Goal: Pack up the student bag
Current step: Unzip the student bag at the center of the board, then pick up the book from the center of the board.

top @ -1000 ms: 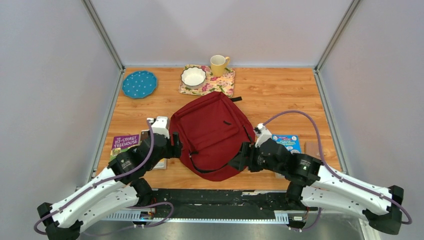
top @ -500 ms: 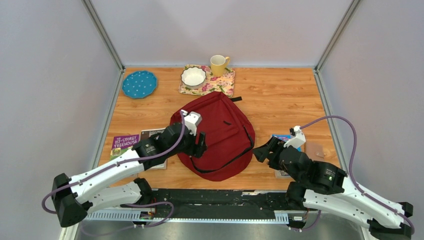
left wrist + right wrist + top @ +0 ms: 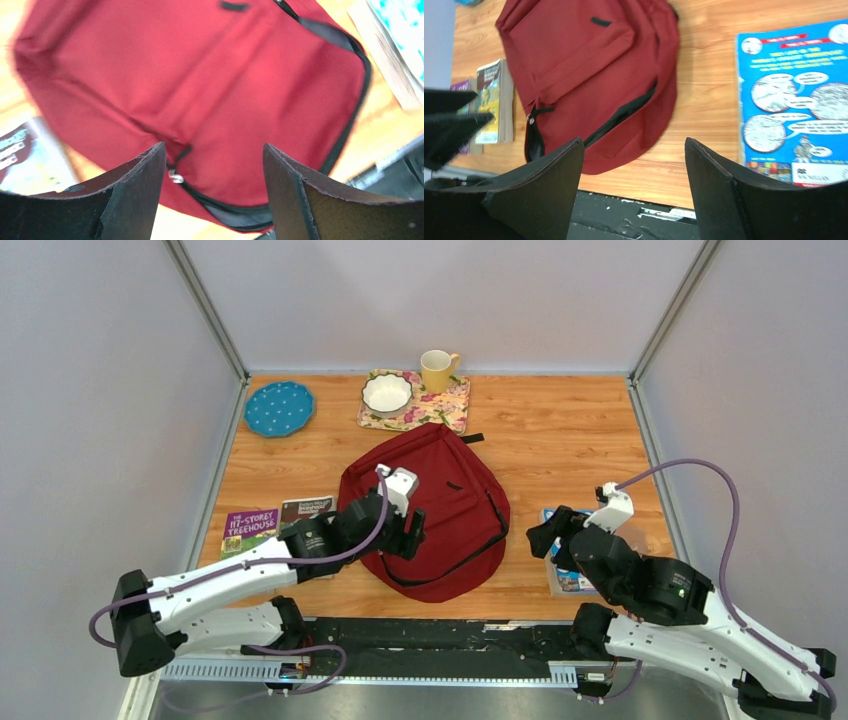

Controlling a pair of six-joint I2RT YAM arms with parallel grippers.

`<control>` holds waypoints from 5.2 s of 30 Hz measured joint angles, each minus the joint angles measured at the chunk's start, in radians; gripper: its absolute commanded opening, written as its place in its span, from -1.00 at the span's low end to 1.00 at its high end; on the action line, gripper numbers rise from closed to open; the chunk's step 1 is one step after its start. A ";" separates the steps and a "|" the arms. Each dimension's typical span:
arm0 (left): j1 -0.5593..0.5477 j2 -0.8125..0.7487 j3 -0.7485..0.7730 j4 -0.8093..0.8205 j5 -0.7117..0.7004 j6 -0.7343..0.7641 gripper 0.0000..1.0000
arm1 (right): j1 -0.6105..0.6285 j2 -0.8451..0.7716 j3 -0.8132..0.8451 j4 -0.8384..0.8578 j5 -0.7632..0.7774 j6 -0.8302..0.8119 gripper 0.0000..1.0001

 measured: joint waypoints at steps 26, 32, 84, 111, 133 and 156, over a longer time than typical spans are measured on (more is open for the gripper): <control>1.355 -0.190 -0.118 -0.270 0.371 0.054 0.61 | 0.001 0.921 0.331 0.586 -0.764 -0.235 0.47; 1.611 -0.141 -0.113 -0.290 0.429 0.085 0.62 | 0.015 1.080 0.403 0.602 -0.849 -0.232 0.47; 1.744 -0.190 -0.335 -0.215 0.946 0.110 0.49 | 0.006 1.831 0.930 0.837 -0.933 0.112 -1.00; 1.735 -0.325 -0.207 -0.147 1.094 -0.085 0.61 | -0.079 1.359 0.531 1.033 -0.983 0.027 -1.00; 1.598 -0.290 -0.261 0.561 1.488 -0.575 0.63 | -0.140 0.807 0.310 1.023 -1.073 -0.047 -1.00; 0.836 -0.174 -0.354 0.809 1.175 -0.618 0.64 | -0.171 0.347 -0.037 0.922 -0.993 -0.083 -1.00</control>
